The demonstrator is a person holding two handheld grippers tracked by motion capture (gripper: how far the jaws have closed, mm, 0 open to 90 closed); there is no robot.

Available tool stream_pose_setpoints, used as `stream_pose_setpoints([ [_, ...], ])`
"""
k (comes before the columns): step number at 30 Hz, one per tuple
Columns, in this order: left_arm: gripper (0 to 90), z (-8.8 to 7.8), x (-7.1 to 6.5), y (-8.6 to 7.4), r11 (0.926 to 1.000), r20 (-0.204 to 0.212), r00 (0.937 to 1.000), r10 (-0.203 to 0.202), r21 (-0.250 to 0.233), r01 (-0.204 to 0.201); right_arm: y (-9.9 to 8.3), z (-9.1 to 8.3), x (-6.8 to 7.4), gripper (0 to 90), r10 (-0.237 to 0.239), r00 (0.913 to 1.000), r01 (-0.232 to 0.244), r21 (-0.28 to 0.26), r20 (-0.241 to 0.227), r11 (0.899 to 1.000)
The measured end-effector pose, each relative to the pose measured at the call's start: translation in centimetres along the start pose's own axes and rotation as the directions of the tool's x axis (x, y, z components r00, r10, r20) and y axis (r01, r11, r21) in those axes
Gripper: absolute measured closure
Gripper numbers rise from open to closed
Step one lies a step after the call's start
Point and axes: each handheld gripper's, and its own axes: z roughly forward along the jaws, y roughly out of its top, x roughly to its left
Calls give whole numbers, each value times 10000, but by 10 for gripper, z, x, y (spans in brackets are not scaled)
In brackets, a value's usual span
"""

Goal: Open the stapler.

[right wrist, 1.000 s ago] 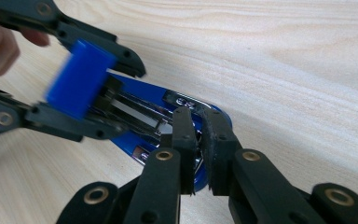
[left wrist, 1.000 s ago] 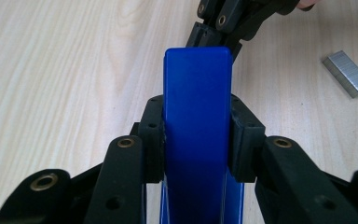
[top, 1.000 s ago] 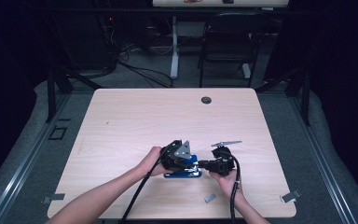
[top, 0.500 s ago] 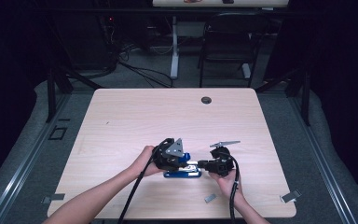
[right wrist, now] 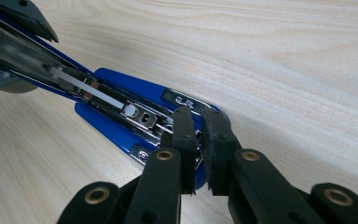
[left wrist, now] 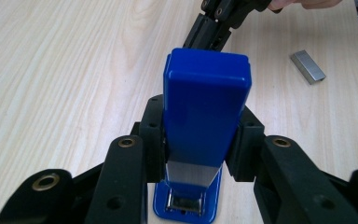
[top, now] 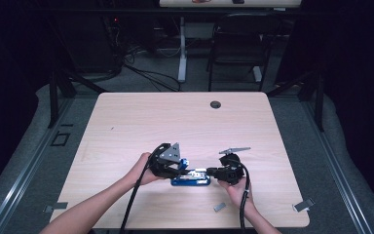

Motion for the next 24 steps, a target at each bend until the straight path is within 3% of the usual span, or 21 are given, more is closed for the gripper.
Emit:
stream_pose_setpoints([
  [10,654,-10,1,-14,9993,67,9997,-233,-278,235,0,0,0,855,-46,10000,46,33,31,10000],
  [24,654,-17,2,-25,9986,118,9990,-422,-312,426,0,-1,1,855,-40,10000,40,39,7,10000],
])
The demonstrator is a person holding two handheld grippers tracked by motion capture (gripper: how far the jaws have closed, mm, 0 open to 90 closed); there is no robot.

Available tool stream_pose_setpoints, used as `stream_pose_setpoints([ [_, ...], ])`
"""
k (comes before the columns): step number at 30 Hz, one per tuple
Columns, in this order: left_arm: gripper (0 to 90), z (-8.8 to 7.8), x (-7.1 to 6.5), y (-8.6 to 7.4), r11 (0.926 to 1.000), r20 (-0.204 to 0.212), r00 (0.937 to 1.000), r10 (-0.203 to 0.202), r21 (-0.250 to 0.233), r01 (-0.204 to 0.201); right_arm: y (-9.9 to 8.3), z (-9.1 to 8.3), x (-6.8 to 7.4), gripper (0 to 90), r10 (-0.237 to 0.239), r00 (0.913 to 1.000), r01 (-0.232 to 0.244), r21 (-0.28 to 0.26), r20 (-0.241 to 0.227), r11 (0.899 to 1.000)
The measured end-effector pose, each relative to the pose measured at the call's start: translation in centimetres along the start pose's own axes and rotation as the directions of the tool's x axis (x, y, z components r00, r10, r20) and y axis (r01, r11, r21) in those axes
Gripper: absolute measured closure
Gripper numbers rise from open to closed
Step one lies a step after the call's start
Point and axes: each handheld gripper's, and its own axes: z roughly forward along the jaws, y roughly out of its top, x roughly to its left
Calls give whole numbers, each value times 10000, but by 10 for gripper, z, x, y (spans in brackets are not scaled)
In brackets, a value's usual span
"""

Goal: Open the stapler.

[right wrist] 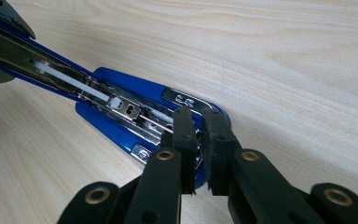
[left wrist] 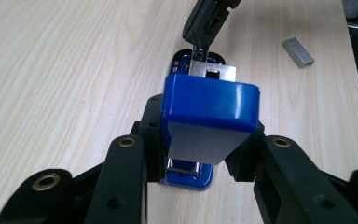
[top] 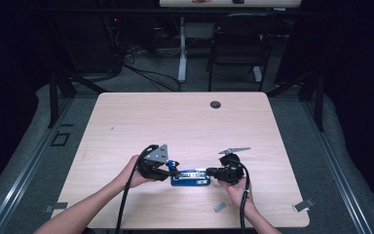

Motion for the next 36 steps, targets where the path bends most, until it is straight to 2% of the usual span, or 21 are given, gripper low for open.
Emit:
stream_pose_setpoints([
  [5,654,-3,0,-4,10000,26,10000,-18,88,18,0,0,0,855,7,10000,-7,11,-24,10000],
  [11,651,-9,3,-20,9973,196,9992,-356,653,343,0,0,0,856,-25,10000,25,29,5,10000],
  [14,647,-9,5,-28,9955,274,9981,-548,785,525,0,0,0,857,-5,10000,5,37,3,10000],
  [19,648,-8,6,-30,9945,373,9976,-581,895,545,1,0,1,858,44,10000,-44,46,22,10000],
  [21,647,-8,8,-32,9917,493,9969,-616,1159,556,0,1,1,858,214,9998,-214,-81,56,9997],
  [22,650,-6,8,-34,9857,339,9984,-442,1642,381,1,0,0,858,100,9999,-100,57,-14,9999],
  [24,650,-3,11,-44,9823,391,9960,-809,1723,730,1,0,0,858,147,9999,-147,26,-27,9999],
  [26,648,-1,13,-47,9803,387,9950,-915,1790,832,1,1,-1,858,137,9999,-136,73,-55,9999],
  [34,648,0,15,-47,9749,477,9940,-984,2049,866,2,1,-1,858,150,9999,-150,111,-40,9998],
  [36,648,2,15,-48,9694,419,9941,-1003,2291,882,2,1,-1,858,155,9999,-155,100,-28,9998],
])
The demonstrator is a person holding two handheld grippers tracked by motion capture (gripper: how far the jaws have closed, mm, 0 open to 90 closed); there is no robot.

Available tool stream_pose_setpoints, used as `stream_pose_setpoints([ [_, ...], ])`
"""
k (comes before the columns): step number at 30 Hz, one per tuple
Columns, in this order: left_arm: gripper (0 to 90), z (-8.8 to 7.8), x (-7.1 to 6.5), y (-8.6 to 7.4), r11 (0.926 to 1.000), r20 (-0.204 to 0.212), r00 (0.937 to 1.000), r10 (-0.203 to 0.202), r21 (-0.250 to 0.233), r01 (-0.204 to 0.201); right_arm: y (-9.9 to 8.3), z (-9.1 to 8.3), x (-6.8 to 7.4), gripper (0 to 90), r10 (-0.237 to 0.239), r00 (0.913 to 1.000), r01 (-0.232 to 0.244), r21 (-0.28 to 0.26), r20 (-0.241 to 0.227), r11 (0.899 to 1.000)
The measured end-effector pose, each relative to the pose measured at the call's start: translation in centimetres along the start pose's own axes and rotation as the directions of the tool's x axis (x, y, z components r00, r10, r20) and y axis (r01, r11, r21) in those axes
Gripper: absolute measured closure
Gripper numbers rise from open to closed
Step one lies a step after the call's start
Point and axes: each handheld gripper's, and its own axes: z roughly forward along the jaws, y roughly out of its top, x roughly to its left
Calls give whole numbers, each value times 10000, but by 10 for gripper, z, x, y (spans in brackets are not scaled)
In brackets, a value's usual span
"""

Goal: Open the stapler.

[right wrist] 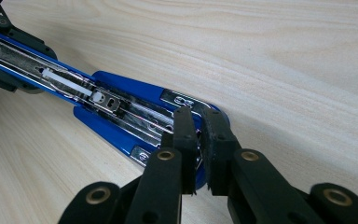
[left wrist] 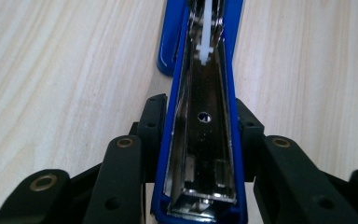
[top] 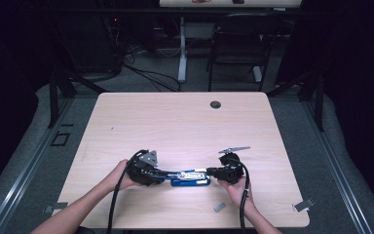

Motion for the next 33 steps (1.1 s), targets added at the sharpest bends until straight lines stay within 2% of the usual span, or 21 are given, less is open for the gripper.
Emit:
stream_pose_setpoints([
  [4,649,8,1,-2,9983,-51,10000,70,578,-67,0,0,0,858,12,10000,-12,9,-7,10000],
  [11,648,9,3,-3,9989,39,10000,-26,476,24,1,0,-1,857,72,9999,-71,51,-76,10000],
  [25,643,9,9,-1,9991,10,9999,153,392,-153,3,0,-2,850,177,9998,-174,230,-111,9996],
  [29,644,7,9,-2,9993,36,9999,168,324,-169,4,-6,0,833,65,9997,-67,-63,-243,10000],
  [31,645,6,9,-1,9984,189,9994,294,483,-303,6,-6,3,827,-174,9998,174,-48,-124,9998],
  [33,646,6,9,0,9980,139,9992,376,499,-383,6,-6,2,810,-150,9998,149,-54,-123,9999],
])
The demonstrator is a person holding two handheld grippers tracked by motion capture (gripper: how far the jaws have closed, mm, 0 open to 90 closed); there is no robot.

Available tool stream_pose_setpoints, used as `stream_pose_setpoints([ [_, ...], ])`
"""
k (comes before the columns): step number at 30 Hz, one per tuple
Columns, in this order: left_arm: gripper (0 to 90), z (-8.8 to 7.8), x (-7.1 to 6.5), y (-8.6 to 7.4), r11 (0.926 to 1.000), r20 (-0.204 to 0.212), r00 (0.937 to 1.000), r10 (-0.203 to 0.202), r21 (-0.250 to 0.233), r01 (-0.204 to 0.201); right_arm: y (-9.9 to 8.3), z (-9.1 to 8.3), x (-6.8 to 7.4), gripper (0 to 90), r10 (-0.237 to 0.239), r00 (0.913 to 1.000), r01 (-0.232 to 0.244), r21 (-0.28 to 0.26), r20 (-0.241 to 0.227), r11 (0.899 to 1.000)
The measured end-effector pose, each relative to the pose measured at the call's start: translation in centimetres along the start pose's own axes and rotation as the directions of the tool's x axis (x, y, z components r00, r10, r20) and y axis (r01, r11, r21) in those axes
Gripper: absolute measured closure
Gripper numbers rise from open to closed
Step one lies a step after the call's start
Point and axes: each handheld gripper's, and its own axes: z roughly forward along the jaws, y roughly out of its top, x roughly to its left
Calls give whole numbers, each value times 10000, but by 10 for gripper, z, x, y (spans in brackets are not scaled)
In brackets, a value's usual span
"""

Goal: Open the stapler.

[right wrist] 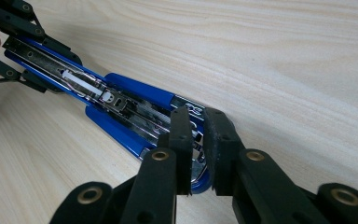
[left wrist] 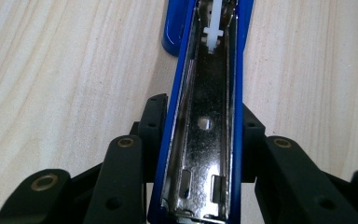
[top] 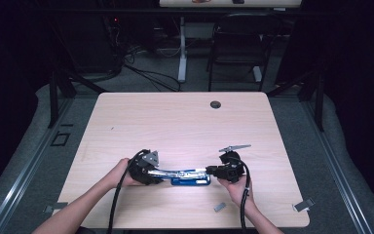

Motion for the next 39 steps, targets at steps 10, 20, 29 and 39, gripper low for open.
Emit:
stream_pose_setpoints([
  [10,646,0,-1,0,9998,-195,9998,47,-194,-51,2,-3,-1,777,-267,9996,266,66,92,9996],
  [20,645,-1,-2,-1,9995,-240,9997,83,-297,-90,5,-14,2,680,-1037,9940,1033,130,356,9946],
  [29,645,-1,-1,-1,9994,-216,9997,108,-323,-115,5,-28,3,526,-1232,9911,1206,532,494,9913],
  [39,644,-1,0,-2,9995,-31,9999,120,-289,-121,-9,-49,6,349,-1746,9785,1555,1634,1096,9742],
])
